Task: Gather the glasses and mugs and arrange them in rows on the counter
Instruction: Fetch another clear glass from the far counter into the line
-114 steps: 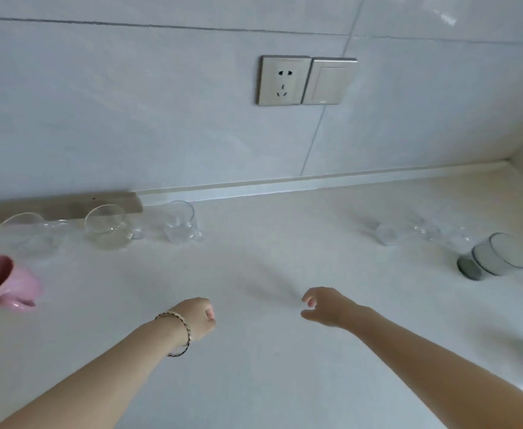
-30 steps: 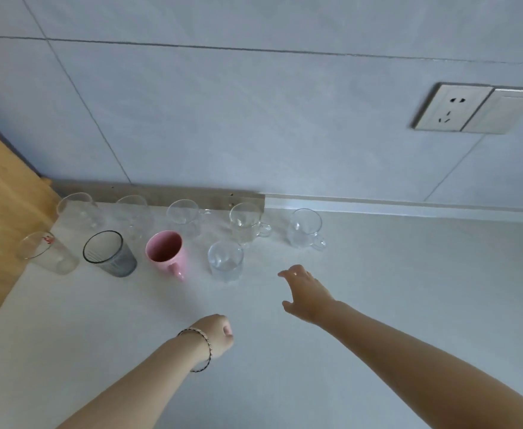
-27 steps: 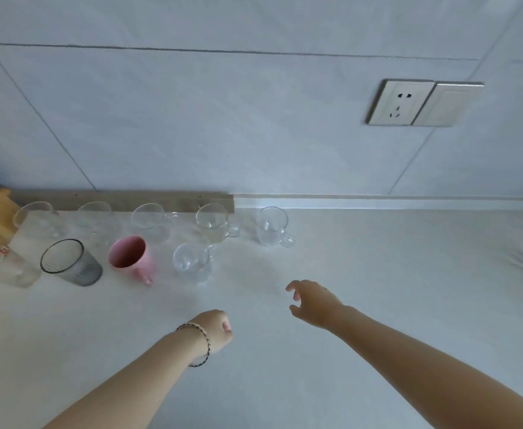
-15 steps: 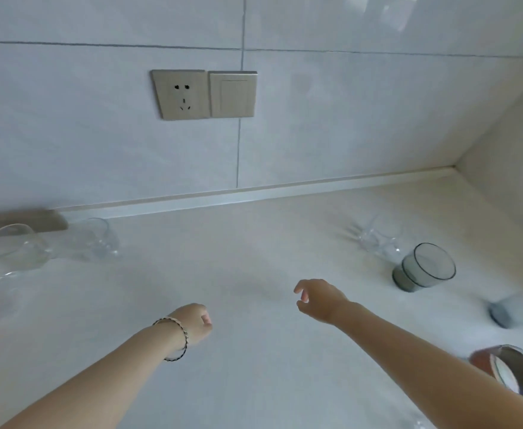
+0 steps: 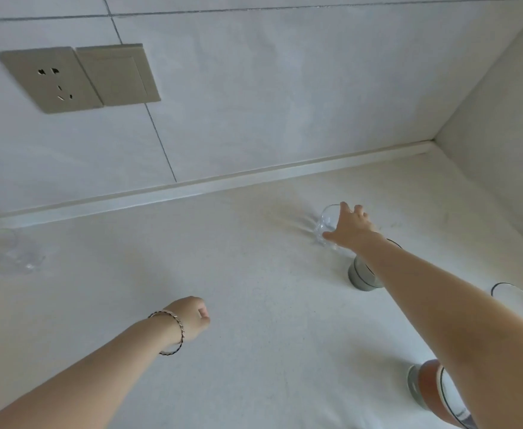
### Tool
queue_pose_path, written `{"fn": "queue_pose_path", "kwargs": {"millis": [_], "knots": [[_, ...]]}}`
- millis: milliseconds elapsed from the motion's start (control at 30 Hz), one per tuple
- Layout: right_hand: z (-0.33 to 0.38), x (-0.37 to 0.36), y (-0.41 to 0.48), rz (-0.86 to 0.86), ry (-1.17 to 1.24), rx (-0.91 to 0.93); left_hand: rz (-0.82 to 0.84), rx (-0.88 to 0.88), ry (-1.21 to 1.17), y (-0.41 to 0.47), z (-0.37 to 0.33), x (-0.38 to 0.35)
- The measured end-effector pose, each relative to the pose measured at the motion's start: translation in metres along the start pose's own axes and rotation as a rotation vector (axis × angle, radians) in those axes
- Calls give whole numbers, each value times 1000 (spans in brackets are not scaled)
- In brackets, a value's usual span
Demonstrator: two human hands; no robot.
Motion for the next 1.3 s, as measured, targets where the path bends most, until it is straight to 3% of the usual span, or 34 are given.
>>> {"fn": "queue_pose_path", "kwargs": {"millis": [267, 500, 700, 900, 1300], "knots": [[-3, -13, 13, -52, 184, -86, -15, 103, -32, -4, 39, -3], [44, -22, -36, -31, 151, 124, -27, 146, -85, -17, 73, -2], [145, -45, -112, 87, 173, 380, -72, 179, -138, -45, 130, 15], [269, -77, -193, 135, 89, 584, -109, 237, -193, -85, 236, 31], [507, -155, -280, 154, 173, 451, -153, 319, -213, -152, 467, 65]]}}
Point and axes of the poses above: each hand's wrist, its own y-axis towards the middle knuckle, its own x-axis out of the back of the hand, z = x × y, the point moved 5 cm from there along y, towards the middle knuckle, and after that the axes turned 7 degrees about -z, right-handed, at the moved point
